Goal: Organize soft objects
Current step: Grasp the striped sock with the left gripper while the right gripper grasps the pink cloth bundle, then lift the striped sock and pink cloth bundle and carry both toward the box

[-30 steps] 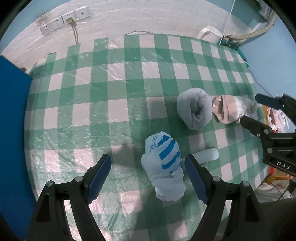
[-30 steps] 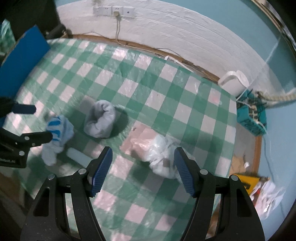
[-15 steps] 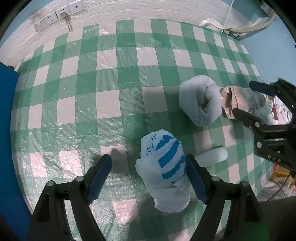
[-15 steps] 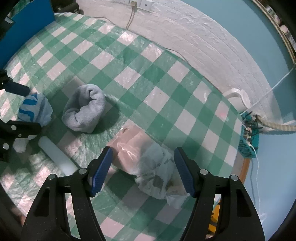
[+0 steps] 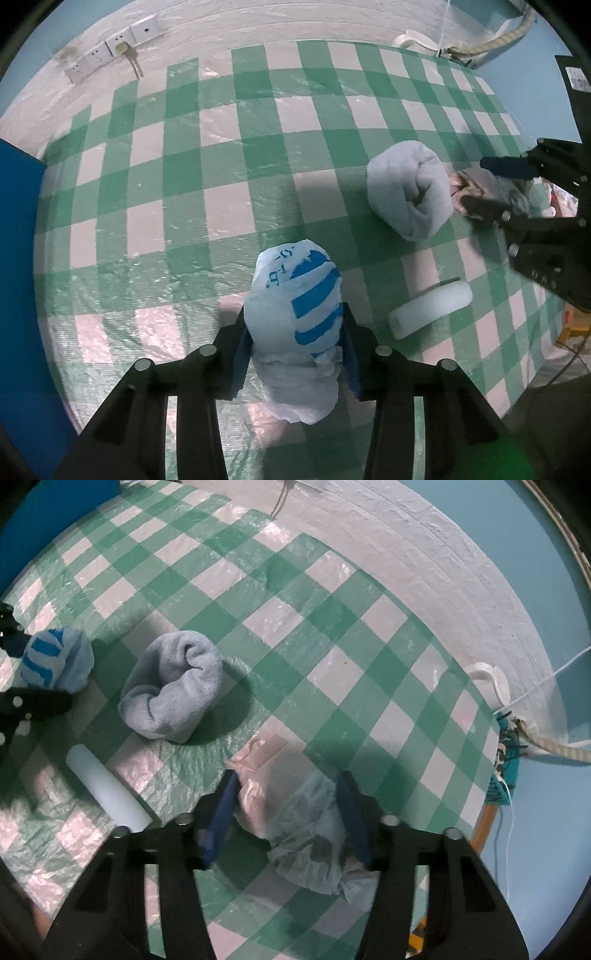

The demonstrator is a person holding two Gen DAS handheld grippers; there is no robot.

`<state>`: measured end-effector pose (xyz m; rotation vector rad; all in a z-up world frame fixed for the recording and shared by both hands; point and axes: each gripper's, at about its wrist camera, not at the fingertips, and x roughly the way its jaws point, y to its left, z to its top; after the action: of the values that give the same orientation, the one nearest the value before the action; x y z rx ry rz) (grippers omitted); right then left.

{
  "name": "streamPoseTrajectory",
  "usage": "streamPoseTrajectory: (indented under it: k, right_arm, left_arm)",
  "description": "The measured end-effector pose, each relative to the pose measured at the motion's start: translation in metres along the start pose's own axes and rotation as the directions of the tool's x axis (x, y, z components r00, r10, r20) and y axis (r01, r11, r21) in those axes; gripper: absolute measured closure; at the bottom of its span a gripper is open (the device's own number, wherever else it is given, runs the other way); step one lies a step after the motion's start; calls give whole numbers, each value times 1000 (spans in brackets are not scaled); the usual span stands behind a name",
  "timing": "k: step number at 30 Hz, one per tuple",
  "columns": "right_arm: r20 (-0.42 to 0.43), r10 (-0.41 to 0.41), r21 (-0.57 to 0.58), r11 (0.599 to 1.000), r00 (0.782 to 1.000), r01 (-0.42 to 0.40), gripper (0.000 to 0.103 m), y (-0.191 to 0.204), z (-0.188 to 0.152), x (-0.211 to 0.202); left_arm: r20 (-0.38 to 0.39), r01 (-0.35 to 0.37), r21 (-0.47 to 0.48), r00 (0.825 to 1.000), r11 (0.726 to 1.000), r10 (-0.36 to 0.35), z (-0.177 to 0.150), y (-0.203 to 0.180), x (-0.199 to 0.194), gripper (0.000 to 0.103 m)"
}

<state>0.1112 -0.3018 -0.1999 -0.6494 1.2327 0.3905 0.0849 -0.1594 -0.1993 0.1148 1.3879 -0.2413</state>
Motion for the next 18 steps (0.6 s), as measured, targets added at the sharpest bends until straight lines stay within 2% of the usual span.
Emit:
streamPoseTrajectory:
  k: [2, 6, 14, 18]
  right_arm:
    - [-15, 7, 26, 1000, 1000, -6, 76, -2, 1, 0]
    - [-18, 14, 56, 998, 1000, -13, 92, 0, 1, -4]
    - [35, 98, 197, 975, 995, -103, 95, 7, -5, -26]
    - [52, 97, 249, 963, 994, -106, 95, 7, -9, -38]
  left_arm:
    - [-4, 0, -4, 1000, 1000, 0, 2, 2, -1, 60]
    - [5, -17, 2, 1000, 1000, 17, 1, 1, -6, 60]
    - [53, -47, 0, 998, 999, 47, 2, 0, -31, 60]
    - [75, -49, -14, 996, 999, 50, 2, 7, -42, 60]
